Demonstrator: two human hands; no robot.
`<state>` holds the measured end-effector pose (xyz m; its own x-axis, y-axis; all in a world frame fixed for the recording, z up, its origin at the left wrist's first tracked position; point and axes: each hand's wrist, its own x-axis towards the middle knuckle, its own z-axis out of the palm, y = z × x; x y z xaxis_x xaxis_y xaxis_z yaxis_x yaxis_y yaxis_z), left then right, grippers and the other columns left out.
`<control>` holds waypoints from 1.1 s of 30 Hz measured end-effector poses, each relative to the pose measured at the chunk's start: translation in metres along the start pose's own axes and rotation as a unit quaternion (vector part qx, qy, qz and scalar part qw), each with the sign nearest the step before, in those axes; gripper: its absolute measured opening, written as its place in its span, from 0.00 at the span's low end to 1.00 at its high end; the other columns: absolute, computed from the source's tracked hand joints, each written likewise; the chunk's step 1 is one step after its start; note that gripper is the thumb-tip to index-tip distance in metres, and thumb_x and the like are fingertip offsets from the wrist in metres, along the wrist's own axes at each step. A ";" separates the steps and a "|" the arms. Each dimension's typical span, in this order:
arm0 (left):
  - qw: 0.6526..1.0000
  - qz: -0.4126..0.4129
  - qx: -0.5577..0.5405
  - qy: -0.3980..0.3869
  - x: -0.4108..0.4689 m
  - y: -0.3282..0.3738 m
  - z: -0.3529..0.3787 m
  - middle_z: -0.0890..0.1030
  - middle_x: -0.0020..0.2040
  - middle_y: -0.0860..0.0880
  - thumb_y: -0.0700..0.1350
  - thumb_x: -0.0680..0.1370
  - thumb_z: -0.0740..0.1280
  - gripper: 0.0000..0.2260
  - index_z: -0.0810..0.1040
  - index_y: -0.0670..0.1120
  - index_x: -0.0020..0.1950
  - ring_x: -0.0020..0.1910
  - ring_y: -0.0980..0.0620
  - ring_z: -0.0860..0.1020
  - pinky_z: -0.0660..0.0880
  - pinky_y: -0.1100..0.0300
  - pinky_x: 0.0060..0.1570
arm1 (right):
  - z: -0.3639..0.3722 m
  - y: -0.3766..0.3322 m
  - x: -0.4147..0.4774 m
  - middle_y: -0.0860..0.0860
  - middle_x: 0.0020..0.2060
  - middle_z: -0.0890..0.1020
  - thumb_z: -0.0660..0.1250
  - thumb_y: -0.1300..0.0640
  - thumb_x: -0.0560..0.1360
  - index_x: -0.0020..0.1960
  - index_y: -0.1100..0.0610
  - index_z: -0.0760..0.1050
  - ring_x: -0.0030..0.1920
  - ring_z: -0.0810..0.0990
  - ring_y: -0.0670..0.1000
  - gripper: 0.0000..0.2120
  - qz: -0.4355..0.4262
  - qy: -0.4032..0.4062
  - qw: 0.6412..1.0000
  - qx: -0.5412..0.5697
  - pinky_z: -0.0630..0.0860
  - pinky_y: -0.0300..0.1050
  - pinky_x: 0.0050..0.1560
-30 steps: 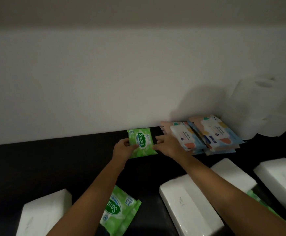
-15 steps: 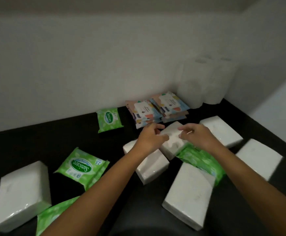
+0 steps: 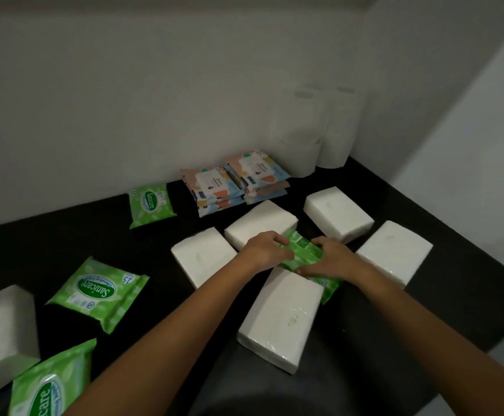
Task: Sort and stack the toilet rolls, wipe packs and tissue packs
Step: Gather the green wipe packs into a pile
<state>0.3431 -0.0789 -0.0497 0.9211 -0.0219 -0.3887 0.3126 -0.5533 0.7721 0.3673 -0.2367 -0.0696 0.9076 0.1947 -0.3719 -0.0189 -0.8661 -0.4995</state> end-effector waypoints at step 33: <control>0.877 -0.097 -0.469 -0.043 -0.040 -0.023 -0.080 0.81 0.41 0.41 0.56 0.80 0.56 0.19 0.74 0.41 0.53 0.36 0.47 0.81 0.80 0.59 0.34 | -0.047 -0.112 -0.049 0.49 0.45 0.81 0.77 0.57 0.64 0.53 0.57 0.78 0.48 0.79 0.49 0.19 -0.216 0.159 0.962 0.059 0.75 0.41 0.51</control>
<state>0.3173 0.0014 -0.0120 0.8217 -0.0885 -0.5630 0.5514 0.3729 0.7463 0.3444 -0.1709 0.0420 0.9236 0.3575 0.1383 0.3576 -0.6737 -0.6467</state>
